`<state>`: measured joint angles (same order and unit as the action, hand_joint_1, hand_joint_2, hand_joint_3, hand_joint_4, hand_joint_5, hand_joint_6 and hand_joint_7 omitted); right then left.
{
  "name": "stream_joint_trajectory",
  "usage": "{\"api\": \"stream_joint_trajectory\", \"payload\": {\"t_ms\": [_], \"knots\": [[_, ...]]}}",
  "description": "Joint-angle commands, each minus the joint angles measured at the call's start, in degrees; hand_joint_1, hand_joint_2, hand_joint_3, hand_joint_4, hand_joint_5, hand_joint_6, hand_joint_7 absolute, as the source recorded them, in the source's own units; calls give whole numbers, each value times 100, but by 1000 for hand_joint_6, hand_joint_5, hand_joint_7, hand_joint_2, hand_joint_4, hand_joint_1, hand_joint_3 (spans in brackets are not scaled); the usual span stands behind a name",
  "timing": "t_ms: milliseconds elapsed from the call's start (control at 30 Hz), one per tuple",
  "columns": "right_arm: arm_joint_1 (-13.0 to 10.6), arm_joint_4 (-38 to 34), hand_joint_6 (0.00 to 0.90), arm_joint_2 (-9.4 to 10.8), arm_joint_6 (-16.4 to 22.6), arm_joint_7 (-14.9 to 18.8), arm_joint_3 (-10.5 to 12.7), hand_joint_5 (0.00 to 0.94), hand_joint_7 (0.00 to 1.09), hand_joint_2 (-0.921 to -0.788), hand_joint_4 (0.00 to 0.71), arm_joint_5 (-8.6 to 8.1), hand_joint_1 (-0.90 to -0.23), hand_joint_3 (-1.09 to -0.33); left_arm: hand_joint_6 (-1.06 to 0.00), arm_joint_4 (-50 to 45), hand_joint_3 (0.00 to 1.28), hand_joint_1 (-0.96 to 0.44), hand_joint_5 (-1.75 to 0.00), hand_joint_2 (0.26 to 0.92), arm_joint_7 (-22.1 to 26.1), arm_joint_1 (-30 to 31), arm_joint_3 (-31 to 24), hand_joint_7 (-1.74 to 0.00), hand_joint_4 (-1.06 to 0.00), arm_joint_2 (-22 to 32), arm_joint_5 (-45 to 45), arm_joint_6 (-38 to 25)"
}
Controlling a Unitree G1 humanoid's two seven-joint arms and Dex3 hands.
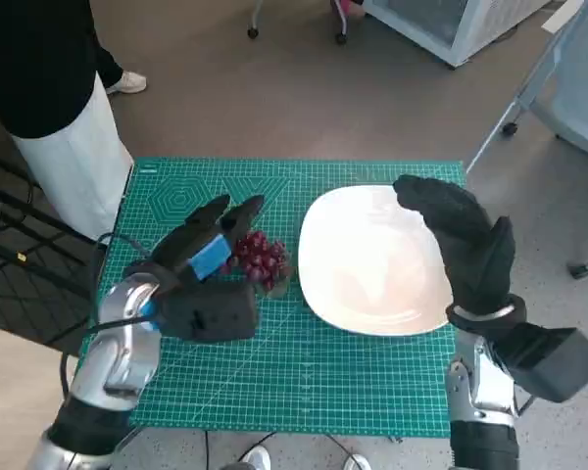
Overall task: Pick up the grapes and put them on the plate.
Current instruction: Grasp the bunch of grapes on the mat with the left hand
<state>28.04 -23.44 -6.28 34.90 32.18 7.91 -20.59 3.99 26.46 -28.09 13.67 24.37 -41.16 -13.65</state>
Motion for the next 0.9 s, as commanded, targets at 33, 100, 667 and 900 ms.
{"api": "stream_joint_trajectory", "payload": {"t_ms": [33, 100, 667, 900], "knots": [[-63, -60, -1, 12, -50, 43, 19, 0, 444, -921, 197, -58, -457, -575, -87, 345, 0, -561, 1, 686, -20, -345, 217, -11, 1, -25, -125, -186], [-63, -53, -1, 7, -59, 47, 22, 0, 443, -921, 197, -62, -457, -575, -88, 509, 1, -559, 1, 686, -30, -466, 306, -11, 1, -56, -164, -260], [-56, -59, -1, -5, -105, 77, 32, 0, 438, -921, 197, -73, -458, -574, -84, 3185, 5, -553, 1, 698, -327, -1832, 1010, -4, 1, -615, -146, -463], [-65, -27, -1, -9, -141, 85, 41, 0, 438, -921, 197, -85, -457, -574, -71, 4417, 5, -530, 1, 705, -435, -2283, 1146, 0, 1, -843, 8, -295]]}}
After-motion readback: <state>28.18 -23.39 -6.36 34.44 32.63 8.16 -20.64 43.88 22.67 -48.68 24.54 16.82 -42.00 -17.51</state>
